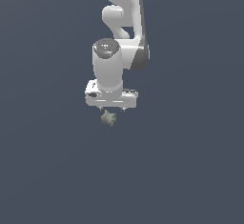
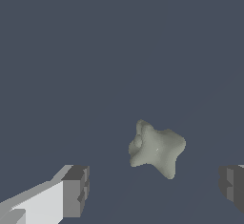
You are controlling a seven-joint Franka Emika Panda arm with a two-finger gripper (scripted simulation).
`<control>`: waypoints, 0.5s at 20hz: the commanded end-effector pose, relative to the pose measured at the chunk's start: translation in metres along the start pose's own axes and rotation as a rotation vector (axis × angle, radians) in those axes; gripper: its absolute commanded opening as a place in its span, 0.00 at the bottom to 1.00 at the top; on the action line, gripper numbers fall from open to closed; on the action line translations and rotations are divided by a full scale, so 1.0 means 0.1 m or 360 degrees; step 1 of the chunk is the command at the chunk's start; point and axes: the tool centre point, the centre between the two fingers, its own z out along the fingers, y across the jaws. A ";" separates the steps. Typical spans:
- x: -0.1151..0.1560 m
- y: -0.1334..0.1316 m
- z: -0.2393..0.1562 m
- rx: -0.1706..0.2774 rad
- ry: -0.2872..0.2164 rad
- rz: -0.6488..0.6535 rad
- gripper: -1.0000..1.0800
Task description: Pick up the object and move it to a goal position.
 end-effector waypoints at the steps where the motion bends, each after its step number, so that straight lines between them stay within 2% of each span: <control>1: 0.00 0.00 0.00 0.0000 0.0000 0.0000 0.96; 10: -0.07 0.29 -0.05 0.0009 -0.0018 0.0121 0.96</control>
